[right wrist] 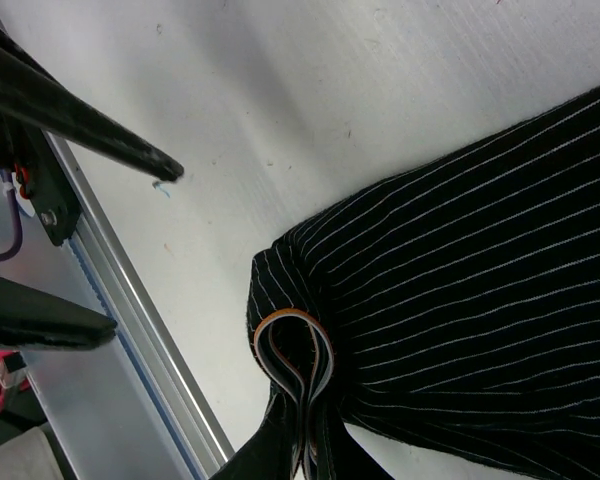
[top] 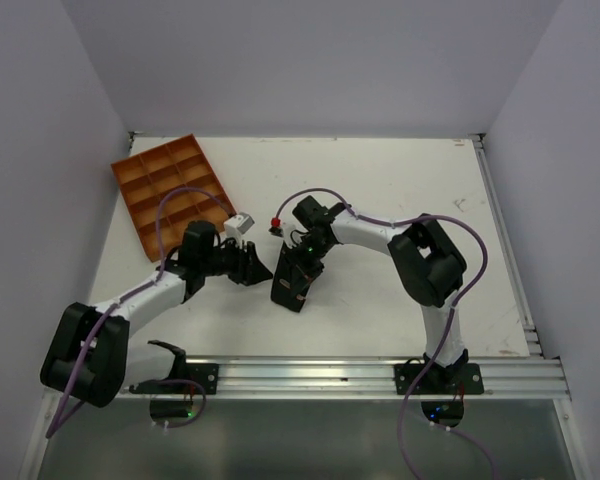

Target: Roll the underwear

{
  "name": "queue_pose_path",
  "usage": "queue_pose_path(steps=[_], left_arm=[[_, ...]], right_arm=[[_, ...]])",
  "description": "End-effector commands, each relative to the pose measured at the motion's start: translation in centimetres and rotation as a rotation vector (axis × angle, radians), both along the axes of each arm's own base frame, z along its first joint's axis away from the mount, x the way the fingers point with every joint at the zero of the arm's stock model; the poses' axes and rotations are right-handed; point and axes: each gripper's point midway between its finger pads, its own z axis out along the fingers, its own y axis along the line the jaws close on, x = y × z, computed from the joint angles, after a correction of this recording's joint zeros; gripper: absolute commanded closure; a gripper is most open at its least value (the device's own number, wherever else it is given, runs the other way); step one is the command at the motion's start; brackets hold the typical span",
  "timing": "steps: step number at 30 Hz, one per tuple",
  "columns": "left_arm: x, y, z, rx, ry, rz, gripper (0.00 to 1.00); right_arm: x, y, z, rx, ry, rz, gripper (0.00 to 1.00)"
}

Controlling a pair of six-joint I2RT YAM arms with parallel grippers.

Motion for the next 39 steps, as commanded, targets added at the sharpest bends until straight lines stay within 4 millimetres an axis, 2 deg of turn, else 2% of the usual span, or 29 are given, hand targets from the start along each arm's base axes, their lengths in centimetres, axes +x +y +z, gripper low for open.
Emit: queue_pose_path(steps=[1, 7, 8, 12, 16, 19, 23, 28, 31, 33, 36, 37, 39], left_arm=[[0.0, -1.5, 0.7, -0.048, -0.108, -0.102, 0.52], [-0.2, -2.1, -1.7, -0.024, -0.043, -0.139, 0.5], [0.1, -2.4, -1.3, -0.026, -0.05, -0.15, 0.5], [0.4, -3.0, -2.0, 0.0, -0.029, -0.178, 0.48], [0.6, -3.5, -1.8, -0.016, -0.063, -0.201, 0.48], [0.5, -3.9, -1.5, -0.037, -0.085, -0.225, 0.46], [0.1, -4.2, -2.6, -0.037, -0.049, -0.261, 0.46], [-0.3, -4.9, -2.7, -0.061, -0.041, -0.301, 0.46], [-0.6, -4.8, -3.2, -0.055, -0.022, -0.318, 0.52], [-0.6, -4.8, -3.2, -0.048, -0.026, -0.317, 0.61], [-0.6, -4.6, -3.2, -0.039, -0.022, -0.303, 0.79], [-0.6, -4.5, -3.2, -0.036, -0.009, -0.288, 0.88], [-0.6, -4.3, -3.6, -0.028, 0.008, -0.263, 0.96]], right_arm=[[0.3, 0.4, 0.8, 0.023, -0.022, 0.025, 1.0], [0.0, 0.4, 0.9, 0.024, -0.011, 0.027, 1.0], [0.0, 0.5, 1.0, 0.026, -0.008, 0.026, 1.0], [0.2, 0.7, 1.2, 0.039, -0.014, 0.021, 1.0], [0.1, 0.8, 1.3, 0.038, -0.02, 0.026, 1.0], [-0.1, 0.6, 1.2, 0.03, -0.016, 0.03, 1.0], [-0.1, 0.7, 1.3, 0.033, -0.017, 0.022, 1.0], [-0.1, 0.8, 1.2, 0.034, -0.019, 0.016, 1.0], [0.0, 0.9, 1.2, 0.036, -0.021, 0.008, 1.0], [0.1, 0.9, 1.3, 0.035, -0.026, 0.002, 1.0], [0.2, 0.8, 1.1, 0.024, -0.032, -0.01, 1.0], [0.1, 0.6, 0.9, 0.015, -0.029, -0.016, 1.0], [0.0, 0.5, 1.0, 0.007, -0.025, -0.032, 0.98]])
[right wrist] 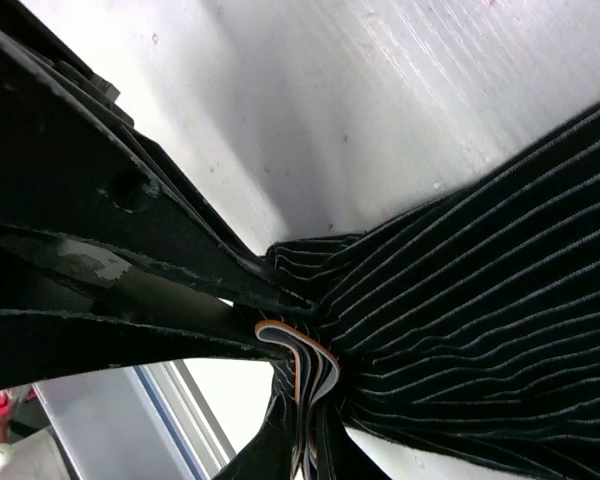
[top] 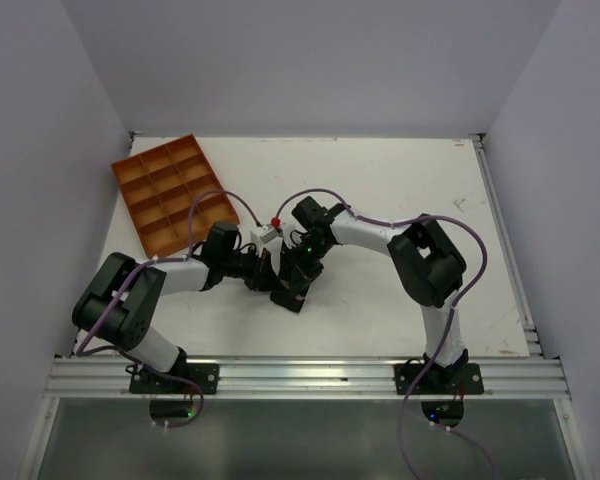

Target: Roll the underwear

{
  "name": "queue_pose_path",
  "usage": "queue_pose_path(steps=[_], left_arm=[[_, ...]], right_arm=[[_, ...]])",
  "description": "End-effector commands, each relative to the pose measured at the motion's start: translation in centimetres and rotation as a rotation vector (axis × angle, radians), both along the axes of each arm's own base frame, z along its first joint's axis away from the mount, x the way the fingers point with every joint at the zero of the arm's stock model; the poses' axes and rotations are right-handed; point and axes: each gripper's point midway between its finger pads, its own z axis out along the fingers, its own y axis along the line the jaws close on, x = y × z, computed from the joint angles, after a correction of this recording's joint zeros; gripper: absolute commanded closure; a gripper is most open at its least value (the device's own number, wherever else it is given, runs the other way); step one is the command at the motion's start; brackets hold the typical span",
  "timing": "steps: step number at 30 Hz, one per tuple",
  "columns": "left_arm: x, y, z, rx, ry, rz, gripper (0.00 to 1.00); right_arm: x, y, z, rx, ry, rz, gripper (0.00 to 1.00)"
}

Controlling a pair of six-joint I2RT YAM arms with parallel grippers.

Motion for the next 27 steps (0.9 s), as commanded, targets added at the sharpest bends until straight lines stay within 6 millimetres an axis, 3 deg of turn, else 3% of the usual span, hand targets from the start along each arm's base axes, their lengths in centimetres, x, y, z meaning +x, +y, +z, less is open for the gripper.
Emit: queue_pose_path(steps=[1, 4, 9, 12, 15, 19, 24, 27], left_arm=[[1.0, -0.5, 0.9, -0.015, -0.059, 0.004, 0.99], [0.9, -0.6, 0.8, -0.024, -0.061, -0.002, 1.0], [0.9, -0.5, 0.7, -0.02, -0.064, 0.004, 1.0], [0.8, -0.5, 0.7, -0.02, -0.066, 0.0, 1.0], [0.8, -0.5, 0.8, -0.017, -0.073, 0.002, 1.0], [0.7, -0.7, 0.7, -0.012, -0.071, -0.001, 1.0], [0.7, -0.9, 0.6, -0.003, -0.072, -0.003, 1.0], [0.7, -1.0, 0.5, 0.007, -0.072, 0.002, 1.0]], right_arm=[[0.2, 0.2, 1.2, 0.008, -0.026, -0.033, 0.94], [0.5, 0.0, 2.7, 0.009, -0.029, -0.095, 0.82], [1.3, -0.1, 3.8, 0.043, 0.025, -0.222, 0.76], [3.0, -0.1, 4.7, 0.026, -0.003, -0.346, 0.75], [6.1, -1.2, 5.3, -0.058, -0.104, -0.506, 0.73], [8.1, -1.2, 5.9, -0.1, -0.146, -0.576, 0.71], [9.2, -0.2, 4.8, -0.13, -0.126, -0.619, 0.7], [9.3, -0.7, 3.1, -0.197, -0.132, -0.641, 0.7]])
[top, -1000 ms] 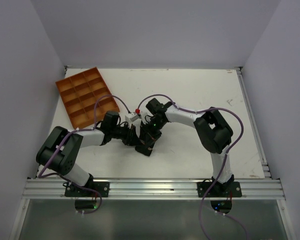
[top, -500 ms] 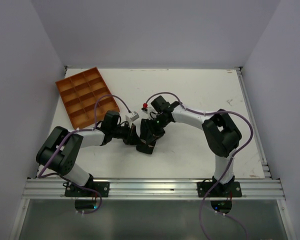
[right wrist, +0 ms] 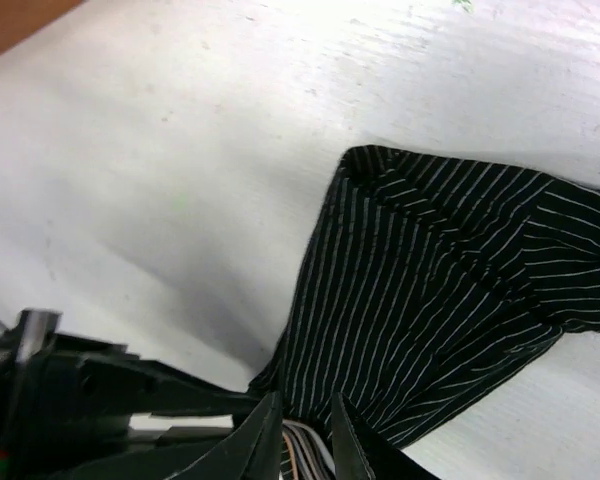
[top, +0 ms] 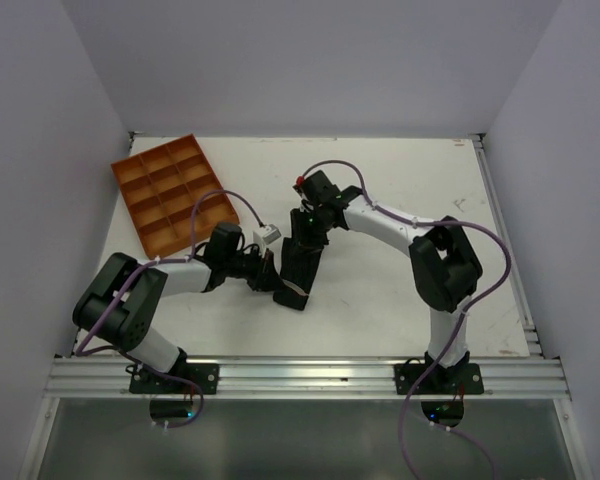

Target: Roll the underwear

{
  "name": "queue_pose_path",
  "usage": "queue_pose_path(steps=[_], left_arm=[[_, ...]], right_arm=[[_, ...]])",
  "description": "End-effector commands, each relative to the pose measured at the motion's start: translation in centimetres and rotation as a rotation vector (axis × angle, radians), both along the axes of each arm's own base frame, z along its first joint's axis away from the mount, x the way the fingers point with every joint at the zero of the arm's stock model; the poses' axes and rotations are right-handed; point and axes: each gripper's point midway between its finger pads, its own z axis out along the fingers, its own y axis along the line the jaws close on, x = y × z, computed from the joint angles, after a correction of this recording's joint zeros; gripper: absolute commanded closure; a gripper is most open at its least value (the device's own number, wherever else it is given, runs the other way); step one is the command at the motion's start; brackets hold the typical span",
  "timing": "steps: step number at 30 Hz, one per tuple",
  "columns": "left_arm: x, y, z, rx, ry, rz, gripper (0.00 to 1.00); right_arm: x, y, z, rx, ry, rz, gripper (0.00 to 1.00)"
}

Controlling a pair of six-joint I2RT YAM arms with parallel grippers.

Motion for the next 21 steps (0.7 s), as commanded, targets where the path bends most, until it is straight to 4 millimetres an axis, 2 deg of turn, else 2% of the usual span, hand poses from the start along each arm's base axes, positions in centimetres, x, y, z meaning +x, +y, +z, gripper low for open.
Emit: queue_pose_path(steps=[1, 4, 10, 16, 21], left_arm=[[0.7, -0.3, 0.4, 0.003, -0.055, 0.002, 1.0], [0.6, -0.5, 0.4, 0.007, -0.051, -0.003, 1.0], [1.0, -0.4, 0.0, 0.04, -0.03, 0.018, 1.0], [1.2, 0.0, -0.5, 0.097, -0.01, 0.033, 1.0], [0.8, 0.3, -0.9, 0.107, 0.019, 0.057, 1.0]], right_arm=[[0.5, -0.4, -2.1, -0.082, 0.021, -0.074, 0.7], [0.7, -0.7, -3.4, -0.121, 0.016, -0.098, 0.71], [1.7, -4.2, -6.4, -0.332, -0.011, -0.171, 0.73], [2.7, -6.9, -7.9, -0.435, -0.02, -0.211, 0.74], [3.2, -7.4, -8.7, -0.435, -0.012, -0.2, 0.73]])
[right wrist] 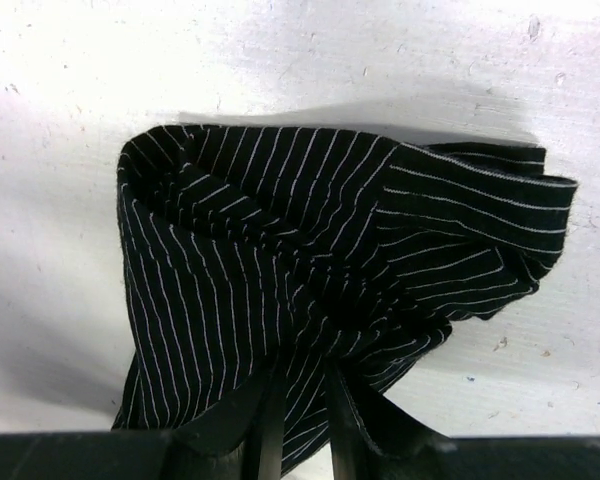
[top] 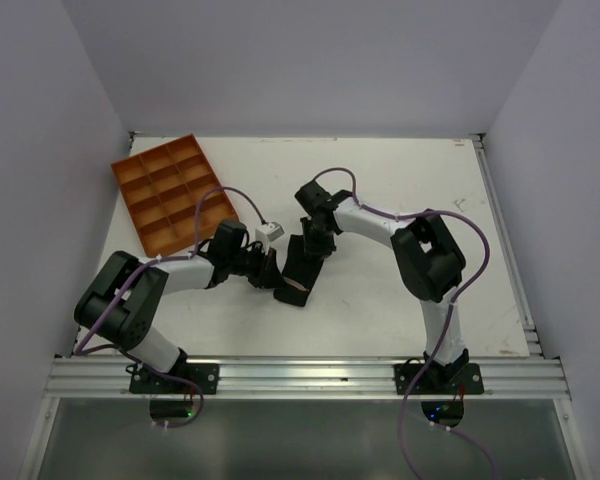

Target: Roll the underwear

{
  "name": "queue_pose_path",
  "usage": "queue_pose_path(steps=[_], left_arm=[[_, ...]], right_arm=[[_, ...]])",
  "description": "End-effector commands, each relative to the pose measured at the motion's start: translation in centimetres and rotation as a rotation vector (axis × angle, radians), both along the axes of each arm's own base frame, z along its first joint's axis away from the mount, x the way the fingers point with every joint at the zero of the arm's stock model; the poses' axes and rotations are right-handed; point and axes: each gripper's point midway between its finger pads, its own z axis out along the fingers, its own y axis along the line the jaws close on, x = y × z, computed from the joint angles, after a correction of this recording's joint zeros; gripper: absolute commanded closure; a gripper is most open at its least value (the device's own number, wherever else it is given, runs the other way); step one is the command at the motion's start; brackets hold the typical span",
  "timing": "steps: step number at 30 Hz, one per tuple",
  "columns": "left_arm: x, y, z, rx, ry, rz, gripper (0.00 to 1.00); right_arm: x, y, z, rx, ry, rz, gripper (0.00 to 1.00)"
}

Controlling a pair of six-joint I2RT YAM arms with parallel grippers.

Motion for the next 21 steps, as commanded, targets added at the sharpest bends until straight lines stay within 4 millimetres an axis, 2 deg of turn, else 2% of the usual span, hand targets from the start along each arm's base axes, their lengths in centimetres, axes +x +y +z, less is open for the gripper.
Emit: queue_pose_path(steps=[1, 6, 9, 10, 13, 14, 17, 21], left_arm=[[-0.1, 0.4, -0.6, 0.04, 0.022, 0.025, 1.0], [-0.2, 0.3, -1.4, 0.064, 0.055, 0.029, 1.0], [-0.1, 0.5, -2.3, 0.1, 0.078, 0.041, 1.0], [0.1, 0.5, -2.3, 0.103, 0.081, 0.044, 1.0], [0.2, 0.5, -2.7, 0.114, 0.1, 0.044, 1.0], [0.2, 0.4, -2.7, 0.116, 0.107, 0.042, 1.0], [0.6, 0.4, -2.7, 0.123, 0.102, 0.048, 1.0], [0.6, 0.3, -3.1, 0.128, 0.118, 0.047, 1.0]], right_arm=[[1.4, -2.9, -2.0, -0.113, -0.012, -0.031, 0.73], [1.0, -2.2, -2.1, -0.065, -0.007, -0.008, 0.73], [1.0, -2.0, -0.9, -0.041, -0.032, 0.03, 0.73], [1.2, -1.9, 0.5, -0.023, -0.063, 0.039, 0.72], [1.1, -1.6, 3.0, 0.021, -0.112, 0.118, 0.69], [1.1, -1.7, 4.6, 0.027, -0.15, 0.156, 0.68], [0.7, -2.5, 6.7, 0.036, -0.219, 0.216, 0.64], [-1.3, -1.7, 8.4, 0.103, -0.315, 0.349, 0.58]])
